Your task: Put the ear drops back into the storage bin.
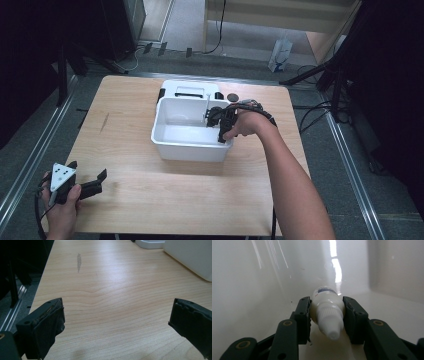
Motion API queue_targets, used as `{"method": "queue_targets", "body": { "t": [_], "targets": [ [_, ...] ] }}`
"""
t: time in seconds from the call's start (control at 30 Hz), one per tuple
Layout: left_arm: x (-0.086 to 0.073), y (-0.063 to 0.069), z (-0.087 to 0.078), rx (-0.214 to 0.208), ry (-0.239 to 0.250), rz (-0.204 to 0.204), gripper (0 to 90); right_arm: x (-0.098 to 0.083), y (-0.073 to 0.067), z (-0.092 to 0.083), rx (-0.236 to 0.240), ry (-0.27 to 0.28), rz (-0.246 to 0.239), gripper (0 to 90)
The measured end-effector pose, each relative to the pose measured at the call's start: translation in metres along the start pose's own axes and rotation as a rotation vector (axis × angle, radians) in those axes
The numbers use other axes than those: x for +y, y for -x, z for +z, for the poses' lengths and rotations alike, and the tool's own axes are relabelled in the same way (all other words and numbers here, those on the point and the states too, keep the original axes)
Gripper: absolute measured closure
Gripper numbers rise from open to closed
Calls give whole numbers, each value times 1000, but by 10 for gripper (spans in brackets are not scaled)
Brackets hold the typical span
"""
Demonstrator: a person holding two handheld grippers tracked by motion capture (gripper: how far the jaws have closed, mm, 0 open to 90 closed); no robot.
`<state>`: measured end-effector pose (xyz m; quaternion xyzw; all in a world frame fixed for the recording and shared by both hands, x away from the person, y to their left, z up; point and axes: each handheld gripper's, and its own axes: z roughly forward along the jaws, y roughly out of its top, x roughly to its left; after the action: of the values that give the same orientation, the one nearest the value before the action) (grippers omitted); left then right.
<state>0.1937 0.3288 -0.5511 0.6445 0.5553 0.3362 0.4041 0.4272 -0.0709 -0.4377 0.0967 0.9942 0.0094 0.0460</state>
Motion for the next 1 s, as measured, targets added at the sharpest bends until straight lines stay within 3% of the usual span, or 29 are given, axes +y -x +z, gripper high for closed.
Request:
{"method": "queue_targets", "body": {
  "t": [0.13,0.3,0.8,1.0],
  "targets": [
    [0,0,0,2,2,0,6,5,1,3,2,-33,14,606],
    [0,0,0,-1,1,0,6,8,0,4,11,-59,-13,603],
    [0,0,0,2,2,4,6,6,-1,3,2,-52,-13,583],
    [0,0,0,2,1,4,7,3,2,-3,0,-12,13,566]
  ]
}}
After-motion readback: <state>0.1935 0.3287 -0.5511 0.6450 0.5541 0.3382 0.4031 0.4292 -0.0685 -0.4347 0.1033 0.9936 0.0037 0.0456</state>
